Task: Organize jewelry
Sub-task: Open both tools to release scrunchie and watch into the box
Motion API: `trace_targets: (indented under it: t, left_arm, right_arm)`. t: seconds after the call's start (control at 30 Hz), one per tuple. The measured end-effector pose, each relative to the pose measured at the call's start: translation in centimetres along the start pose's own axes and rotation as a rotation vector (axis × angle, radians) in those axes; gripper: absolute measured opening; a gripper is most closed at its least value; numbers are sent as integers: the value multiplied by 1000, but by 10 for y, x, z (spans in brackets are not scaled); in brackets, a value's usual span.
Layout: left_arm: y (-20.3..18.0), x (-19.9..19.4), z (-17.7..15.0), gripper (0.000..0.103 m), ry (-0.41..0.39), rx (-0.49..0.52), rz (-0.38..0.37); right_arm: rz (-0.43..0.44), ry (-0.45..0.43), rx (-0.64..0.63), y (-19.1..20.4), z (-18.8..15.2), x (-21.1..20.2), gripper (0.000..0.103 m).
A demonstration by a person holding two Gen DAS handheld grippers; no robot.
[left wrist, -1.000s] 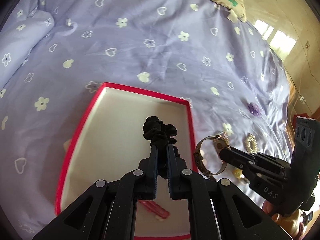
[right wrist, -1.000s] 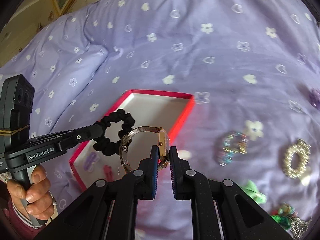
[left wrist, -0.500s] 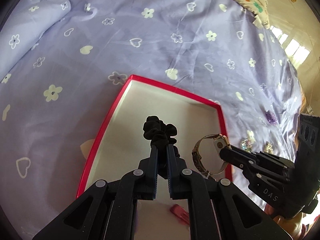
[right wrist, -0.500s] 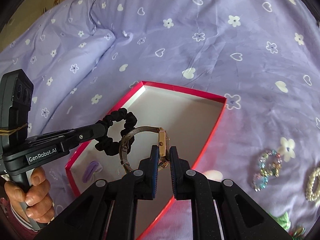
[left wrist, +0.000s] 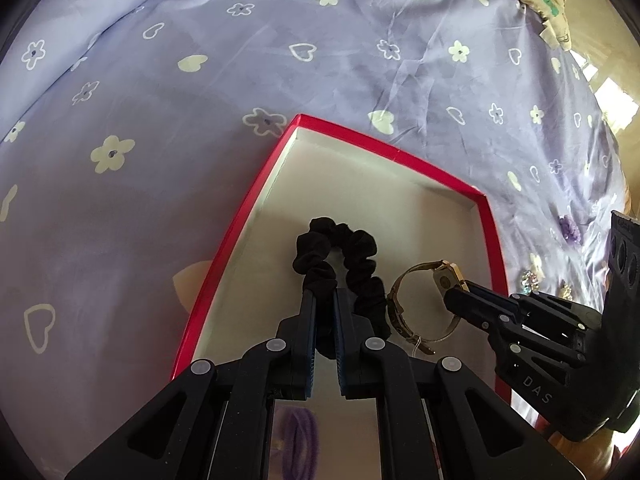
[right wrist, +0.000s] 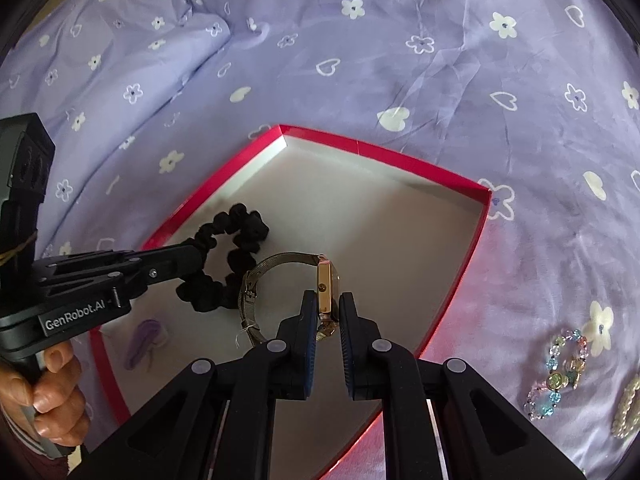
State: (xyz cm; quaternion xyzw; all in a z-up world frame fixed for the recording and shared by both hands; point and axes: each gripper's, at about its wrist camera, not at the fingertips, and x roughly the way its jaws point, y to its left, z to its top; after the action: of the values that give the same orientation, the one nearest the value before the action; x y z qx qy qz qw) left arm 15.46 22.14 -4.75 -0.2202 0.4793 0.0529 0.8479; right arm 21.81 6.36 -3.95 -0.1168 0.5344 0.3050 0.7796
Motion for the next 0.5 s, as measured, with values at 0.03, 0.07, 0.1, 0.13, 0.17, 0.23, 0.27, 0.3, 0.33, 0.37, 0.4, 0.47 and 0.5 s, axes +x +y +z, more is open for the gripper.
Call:
trace_targets:
  t: [0.03, 0.07, 0.1, 0.13, 0.17, 0.23, 0.27, 0.3, 0.33, 0.37, 0.4, 0.47, 0.5]
  left_arm:
    - [0, 1, 0, 7, 3, -1, 4]
    - [1, 2, 0, 7, 6, -3, 8]
    - [2, 3, -1, 7, 8, -5, 9]
    - [2, 3, -1, 8, 11, -7, 13]
    - [2, 5, -1, 8, 16, -10, 16]
    - [3, 6, -2, 10, 24, -15, 18]
    - [3, 6, -2, 11, 25, -16, 21]
    - [4, 5, -2, 15, 24, -15, 25]
    - [3, 4, -2, 18, 20, -12, 29]
    - [2, 3, -2, 20, 17, -9, 36]
    - [0, 2, -2, 21, 11, -2, 48]
    - [-3, -1, -3, 21, 3, 10, 60]
    - [-5, -3, -4, 22, 1, 12, 63]
  right_arm:
    - [-2, 7, -4, 0, 0, 2, 10]
    - [-5, 12, -8, 1, 0, 4, 10]
    - [-8, 16, -13, 1, 0, 5, 10]
    - [-10, 17, -17, 2, 0, 6, 10]
    - [-12, 18, -19, 2, 1, 6, 10]
    - [-13, 22, -24, 3, 1, 7, 11]
    - [-11, 23, -25, 3, 2, 7, 13]
    - [-9, 23, -26, 4, 2, 7, 13]
    - [-9, 22, -27, 4, 2, 6, 14]
    - [-11, 19, -30, 4, 2, 6, 14]
    - [-11, 17, -32, 4, 2, 5, 14]
    - [-6, 13, -24, 3, 1, 3, 15]
    - [0, 10, -18, 3, 0, 2, 15]
